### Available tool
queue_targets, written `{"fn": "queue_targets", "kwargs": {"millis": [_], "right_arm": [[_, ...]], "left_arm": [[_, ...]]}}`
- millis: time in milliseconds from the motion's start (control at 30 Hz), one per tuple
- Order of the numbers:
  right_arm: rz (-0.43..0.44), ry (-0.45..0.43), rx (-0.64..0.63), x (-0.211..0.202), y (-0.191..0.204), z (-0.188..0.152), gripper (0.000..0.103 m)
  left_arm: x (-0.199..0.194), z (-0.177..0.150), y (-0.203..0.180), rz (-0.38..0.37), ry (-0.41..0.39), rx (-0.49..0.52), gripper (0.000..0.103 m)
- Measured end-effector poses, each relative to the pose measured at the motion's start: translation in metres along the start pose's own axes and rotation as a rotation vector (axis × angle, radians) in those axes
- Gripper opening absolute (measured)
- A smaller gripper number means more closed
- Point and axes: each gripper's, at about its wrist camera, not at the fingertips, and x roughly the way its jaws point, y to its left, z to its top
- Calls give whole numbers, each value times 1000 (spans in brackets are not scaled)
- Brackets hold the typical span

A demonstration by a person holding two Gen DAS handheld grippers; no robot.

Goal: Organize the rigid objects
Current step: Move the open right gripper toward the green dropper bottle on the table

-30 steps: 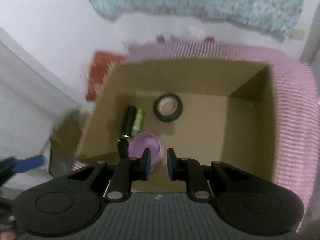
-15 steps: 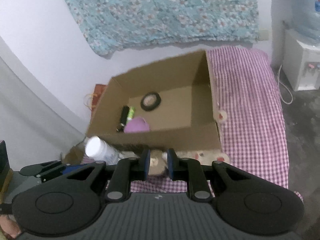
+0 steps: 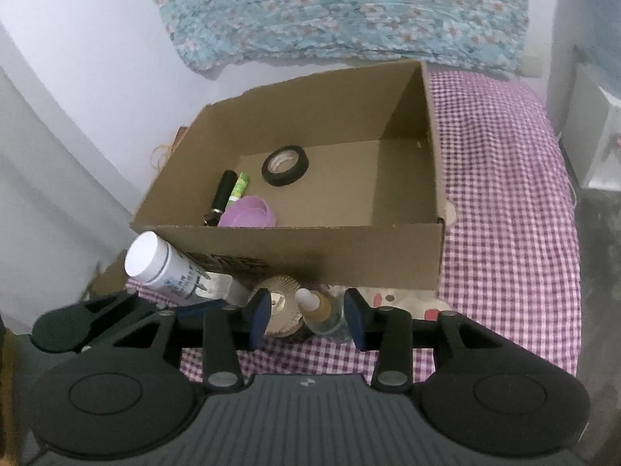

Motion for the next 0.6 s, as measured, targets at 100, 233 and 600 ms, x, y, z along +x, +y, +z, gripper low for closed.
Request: {"fn": "queue_targets", "kwargs": {"millis": [100,233,600], "right_arm": [[-6,10,-32,9,3,1,44],[-4,26,-55,21,0,3,42],[21,40,-66,33,-7,5,22]], "left_arm": [[8,1,-1,-1,5,1,64],[16,2,0,-7,10,-2,57],[28,6,2,-17,36,-29,32]]}}
